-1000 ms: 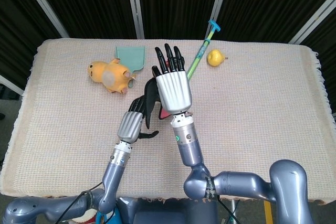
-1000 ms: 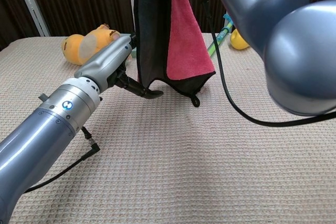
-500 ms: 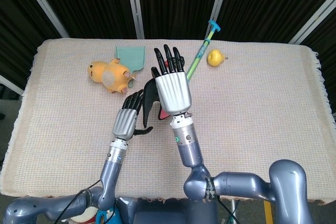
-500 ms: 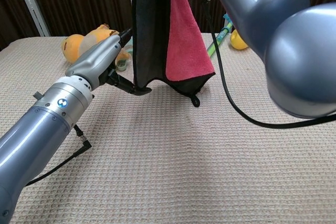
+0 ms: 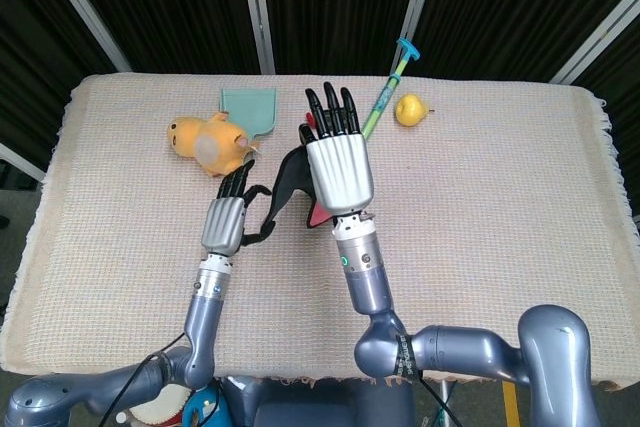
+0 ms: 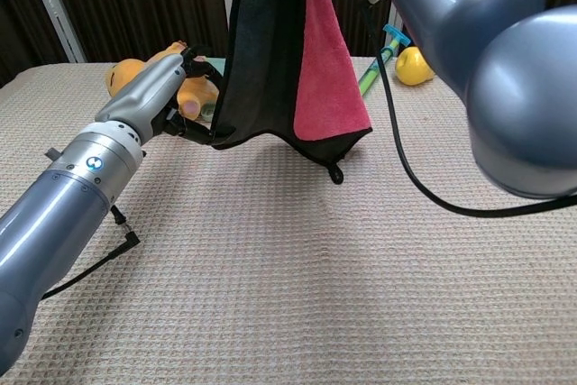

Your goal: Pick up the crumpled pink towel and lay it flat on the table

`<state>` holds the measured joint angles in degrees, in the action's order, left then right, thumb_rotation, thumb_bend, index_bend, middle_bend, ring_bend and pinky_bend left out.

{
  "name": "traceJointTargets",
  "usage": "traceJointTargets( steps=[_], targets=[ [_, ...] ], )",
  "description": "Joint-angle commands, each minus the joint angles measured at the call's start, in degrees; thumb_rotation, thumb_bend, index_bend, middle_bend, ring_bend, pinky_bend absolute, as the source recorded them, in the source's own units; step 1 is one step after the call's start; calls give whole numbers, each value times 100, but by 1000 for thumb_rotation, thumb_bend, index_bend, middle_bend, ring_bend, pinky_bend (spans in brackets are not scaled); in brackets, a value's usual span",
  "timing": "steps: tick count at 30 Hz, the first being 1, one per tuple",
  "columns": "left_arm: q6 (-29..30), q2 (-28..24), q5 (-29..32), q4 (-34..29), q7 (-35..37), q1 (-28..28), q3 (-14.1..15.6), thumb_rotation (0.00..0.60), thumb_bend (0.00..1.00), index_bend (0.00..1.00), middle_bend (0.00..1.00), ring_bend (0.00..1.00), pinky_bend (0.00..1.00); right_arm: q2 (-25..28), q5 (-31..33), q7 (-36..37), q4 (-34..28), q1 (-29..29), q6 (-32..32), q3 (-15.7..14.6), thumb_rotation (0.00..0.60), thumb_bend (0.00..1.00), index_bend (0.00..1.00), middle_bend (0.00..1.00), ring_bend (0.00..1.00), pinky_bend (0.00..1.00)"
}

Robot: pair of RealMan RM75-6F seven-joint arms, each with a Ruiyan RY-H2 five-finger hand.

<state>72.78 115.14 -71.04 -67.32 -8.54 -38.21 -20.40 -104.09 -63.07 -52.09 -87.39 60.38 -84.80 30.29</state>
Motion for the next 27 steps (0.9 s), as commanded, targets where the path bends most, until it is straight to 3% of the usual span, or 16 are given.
traceJointTargets(
  steps=[1,14,27],
  targets=[
    [27,1,-14,14,24,13,17,600,257,487,30,0,70,15,-3,0,9,-6,-6,-2,600,553,578,185,76,103],
    [-21,-53,19,87,80,34,44,600,367,618,55,0,70,23,84,86,62,-43,18,-21,600,553,578,185,76,103],
    [-65,-51,53,144,-11,-23,30,600,407,604,51,0,70,103,80,168,12,-121,-2,-60,600,553,578,184,76,103]
  ],
)
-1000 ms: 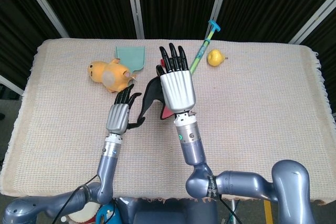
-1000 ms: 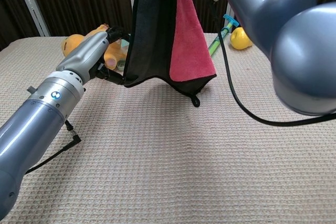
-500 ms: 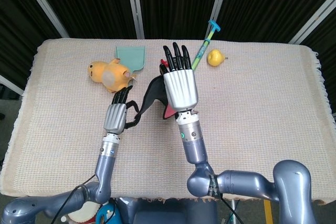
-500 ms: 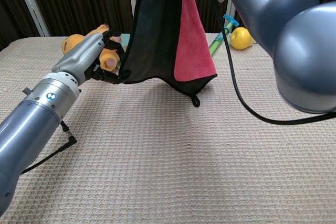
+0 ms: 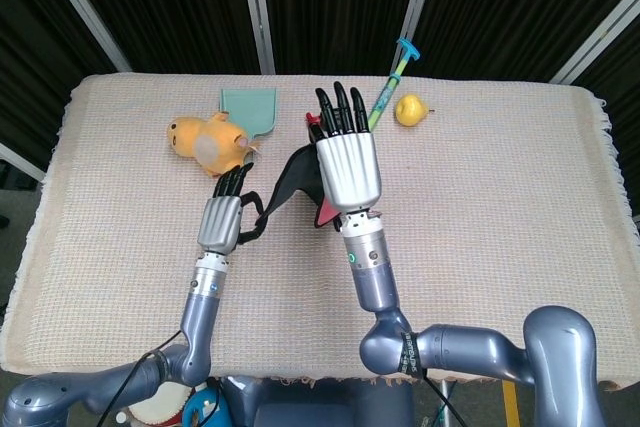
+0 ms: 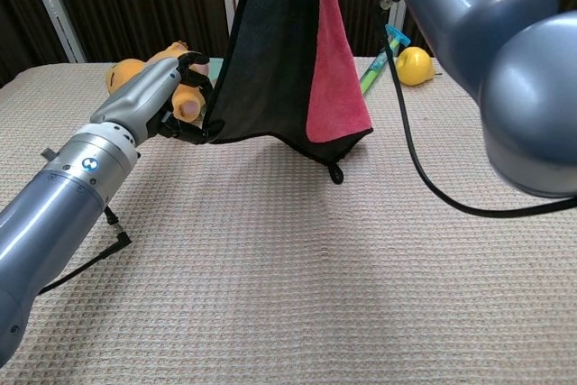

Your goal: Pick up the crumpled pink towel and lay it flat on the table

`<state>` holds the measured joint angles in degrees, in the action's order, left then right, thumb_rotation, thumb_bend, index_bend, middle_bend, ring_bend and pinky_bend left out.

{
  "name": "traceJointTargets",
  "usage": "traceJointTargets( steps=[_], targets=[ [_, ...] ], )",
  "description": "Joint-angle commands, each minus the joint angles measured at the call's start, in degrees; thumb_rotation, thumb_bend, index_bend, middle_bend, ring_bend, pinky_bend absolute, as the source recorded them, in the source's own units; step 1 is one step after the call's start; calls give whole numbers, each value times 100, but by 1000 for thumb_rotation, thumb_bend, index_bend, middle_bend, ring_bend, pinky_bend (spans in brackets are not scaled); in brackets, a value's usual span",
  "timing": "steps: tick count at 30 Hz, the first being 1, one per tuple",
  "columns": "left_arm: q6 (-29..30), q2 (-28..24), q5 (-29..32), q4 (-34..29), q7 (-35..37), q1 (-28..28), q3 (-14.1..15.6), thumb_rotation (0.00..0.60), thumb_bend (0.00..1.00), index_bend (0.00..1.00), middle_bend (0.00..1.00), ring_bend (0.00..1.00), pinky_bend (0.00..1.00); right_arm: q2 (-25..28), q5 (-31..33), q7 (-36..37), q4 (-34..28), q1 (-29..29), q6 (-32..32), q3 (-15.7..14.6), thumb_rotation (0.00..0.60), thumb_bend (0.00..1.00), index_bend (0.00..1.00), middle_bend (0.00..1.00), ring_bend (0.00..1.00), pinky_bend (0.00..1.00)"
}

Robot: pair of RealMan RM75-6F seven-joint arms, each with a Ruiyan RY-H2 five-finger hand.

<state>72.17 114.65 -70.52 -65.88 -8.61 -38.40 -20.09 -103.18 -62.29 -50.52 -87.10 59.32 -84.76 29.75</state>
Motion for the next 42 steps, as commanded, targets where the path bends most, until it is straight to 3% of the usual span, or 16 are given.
traceJointTargets(
  steps=[1,14,31,42],
  targets=[
    [-5,-11,-2,1,-14,-8,-1,600,411,604,51,0,70,23,12,18,-26,-29,-3,-12,600,553,578,184,76,103],
    [50,-384,-166,-147,-220,-189,-185,600,471,612,56,0,70,196,61,208,-183,-223,17,-85,600,553,578,185,76,103],
    [-73,-1015,-115,-729,-700,-493,-518,600,477,633,64,0,70,503,118,562,-447,-593,20,-209,600,553,578,184,75,103],
    [-188,-1384,119,-1060,-1156,-812,-859,600,478,633,64,0,70,796,398,984,-305,-801,139,21,600,553,578,184,76,103]
  ],
)
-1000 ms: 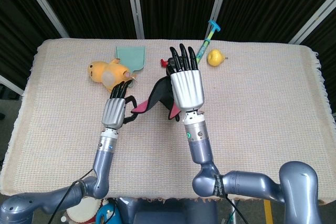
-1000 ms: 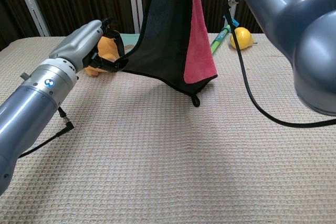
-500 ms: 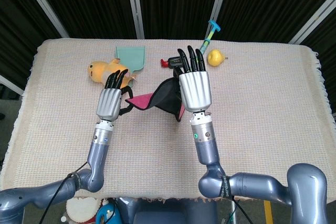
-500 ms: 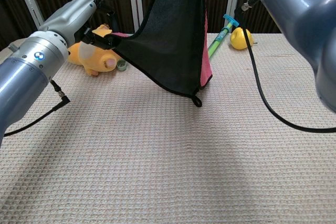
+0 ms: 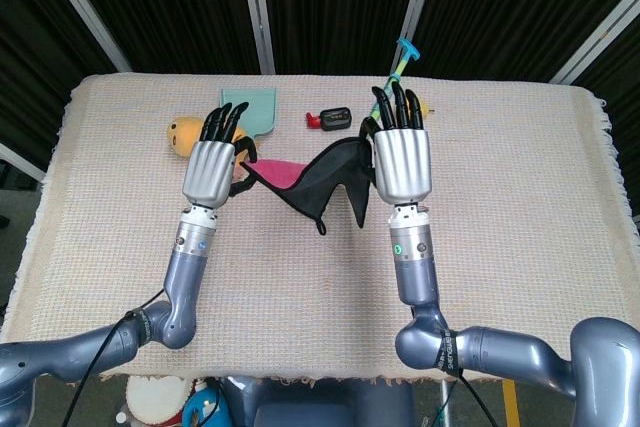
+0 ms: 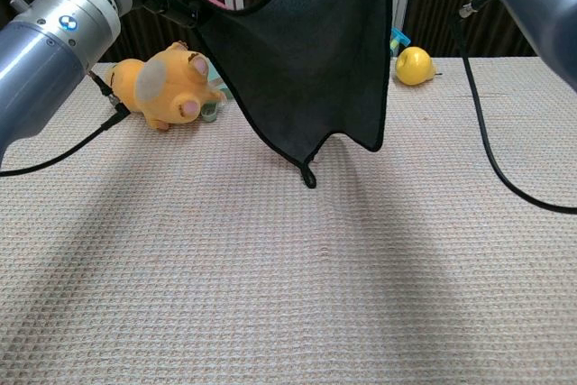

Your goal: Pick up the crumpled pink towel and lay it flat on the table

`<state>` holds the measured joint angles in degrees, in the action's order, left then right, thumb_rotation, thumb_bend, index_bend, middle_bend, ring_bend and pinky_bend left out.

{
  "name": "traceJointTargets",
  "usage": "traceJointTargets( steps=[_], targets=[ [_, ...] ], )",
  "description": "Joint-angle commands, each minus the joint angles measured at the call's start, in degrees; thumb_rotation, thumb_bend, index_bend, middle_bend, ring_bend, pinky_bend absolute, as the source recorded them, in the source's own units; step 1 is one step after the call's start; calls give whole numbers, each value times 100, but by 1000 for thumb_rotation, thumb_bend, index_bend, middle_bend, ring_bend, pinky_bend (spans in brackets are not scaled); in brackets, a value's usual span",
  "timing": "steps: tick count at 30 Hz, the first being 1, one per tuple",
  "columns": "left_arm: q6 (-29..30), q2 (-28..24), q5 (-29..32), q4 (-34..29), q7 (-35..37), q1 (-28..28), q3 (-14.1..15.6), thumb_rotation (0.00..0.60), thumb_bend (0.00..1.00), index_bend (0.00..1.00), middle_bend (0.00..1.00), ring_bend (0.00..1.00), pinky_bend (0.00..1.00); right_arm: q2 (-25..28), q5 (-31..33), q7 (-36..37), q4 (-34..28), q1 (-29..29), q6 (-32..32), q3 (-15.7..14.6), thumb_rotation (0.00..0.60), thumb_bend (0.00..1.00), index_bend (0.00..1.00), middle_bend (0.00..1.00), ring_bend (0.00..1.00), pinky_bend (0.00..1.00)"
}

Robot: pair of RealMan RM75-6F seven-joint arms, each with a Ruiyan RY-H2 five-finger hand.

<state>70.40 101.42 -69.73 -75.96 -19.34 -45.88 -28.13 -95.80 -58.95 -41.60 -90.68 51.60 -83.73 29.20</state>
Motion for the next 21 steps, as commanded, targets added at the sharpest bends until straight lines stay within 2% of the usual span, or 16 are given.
traceJointTargets(
  steps=[1,14,21],
  targets=[
    [-18,-77,58,-64,-117,-88,-71,600,477,633,64,0,70,75,82,125,59,-37,48,95,600,553,578,184,76,103],
    [-150,-146,417,29,-590,-806,-572,600,477,635,67,0,71,236,320,510,428,63,260,437,600,552,582,185,75,103],
    [-152,-161,548,185,-686,-1072,-670,600,478,635,67,0,70,278,360,632,542,137,346,483,600,553,583,184,75,103]
  ],
)
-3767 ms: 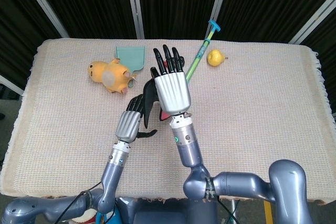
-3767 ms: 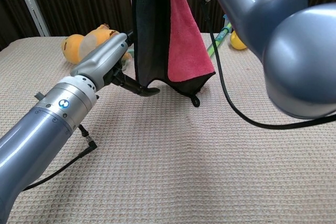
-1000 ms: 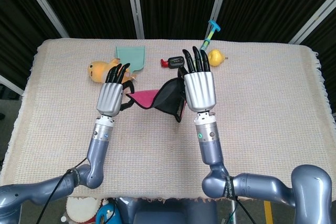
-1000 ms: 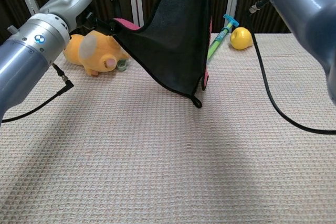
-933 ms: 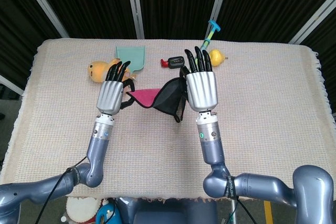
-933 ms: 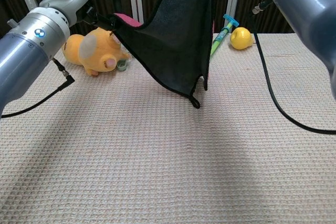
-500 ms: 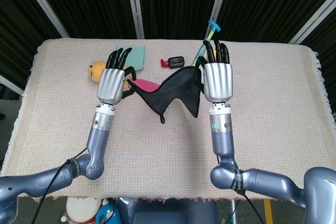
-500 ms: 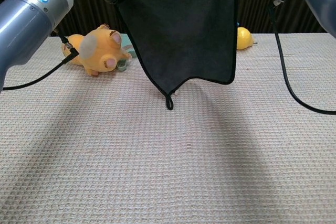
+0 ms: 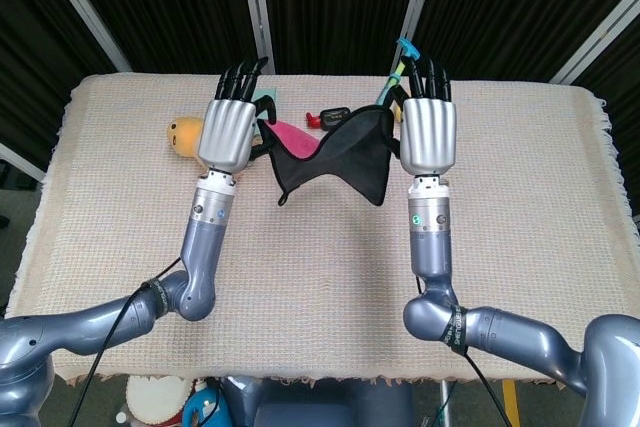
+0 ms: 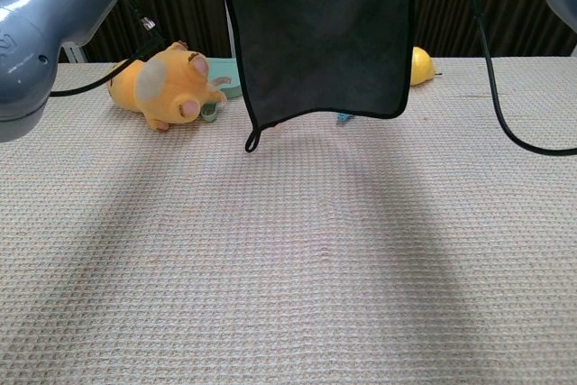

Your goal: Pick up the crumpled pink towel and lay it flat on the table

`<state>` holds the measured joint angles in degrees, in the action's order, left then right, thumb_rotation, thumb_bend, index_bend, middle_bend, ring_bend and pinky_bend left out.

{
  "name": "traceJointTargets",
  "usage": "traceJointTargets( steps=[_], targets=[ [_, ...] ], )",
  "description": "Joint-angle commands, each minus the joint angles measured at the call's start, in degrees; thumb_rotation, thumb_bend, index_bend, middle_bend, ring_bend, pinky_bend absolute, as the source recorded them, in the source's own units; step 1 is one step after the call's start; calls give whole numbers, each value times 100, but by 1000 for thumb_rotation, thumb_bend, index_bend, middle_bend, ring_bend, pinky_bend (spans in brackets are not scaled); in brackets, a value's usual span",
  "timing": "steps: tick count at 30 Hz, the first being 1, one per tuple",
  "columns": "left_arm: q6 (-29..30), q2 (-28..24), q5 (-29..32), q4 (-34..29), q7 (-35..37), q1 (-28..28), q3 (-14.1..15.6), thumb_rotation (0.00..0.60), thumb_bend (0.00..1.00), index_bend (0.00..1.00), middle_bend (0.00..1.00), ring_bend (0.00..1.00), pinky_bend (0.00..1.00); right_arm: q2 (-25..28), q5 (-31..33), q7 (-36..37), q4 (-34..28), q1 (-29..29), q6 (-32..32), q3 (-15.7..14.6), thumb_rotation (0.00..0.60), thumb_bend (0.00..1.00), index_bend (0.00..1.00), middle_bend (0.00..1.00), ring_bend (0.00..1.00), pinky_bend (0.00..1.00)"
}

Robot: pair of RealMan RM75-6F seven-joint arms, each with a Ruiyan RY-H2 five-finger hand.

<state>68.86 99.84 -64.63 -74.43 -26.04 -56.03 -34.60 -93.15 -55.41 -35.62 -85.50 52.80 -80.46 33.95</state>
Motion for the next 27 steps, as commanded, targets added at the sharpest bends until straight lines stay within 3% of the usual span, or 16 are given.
traceJointTargets(
  steps=[1,11,27],
  targets=[
    [5,-4,48,43,-22,-81,-25,600,478,635,67,0,70,19,9,54,35,20,26,12,600,553,583,185,75,103],
    [105,78,99,0,25,-77,299,600,478,635,67,0,70,108,-49,275,-33,-244,-31,-301,600,553,583,185,75,103],
    [578,-114,-147,-1069,464,878,1384,600,477,635,67,0,71,125,-363,544,-511,-1187,-321,-1462,600,553,583,185,75,103]
  ],
)
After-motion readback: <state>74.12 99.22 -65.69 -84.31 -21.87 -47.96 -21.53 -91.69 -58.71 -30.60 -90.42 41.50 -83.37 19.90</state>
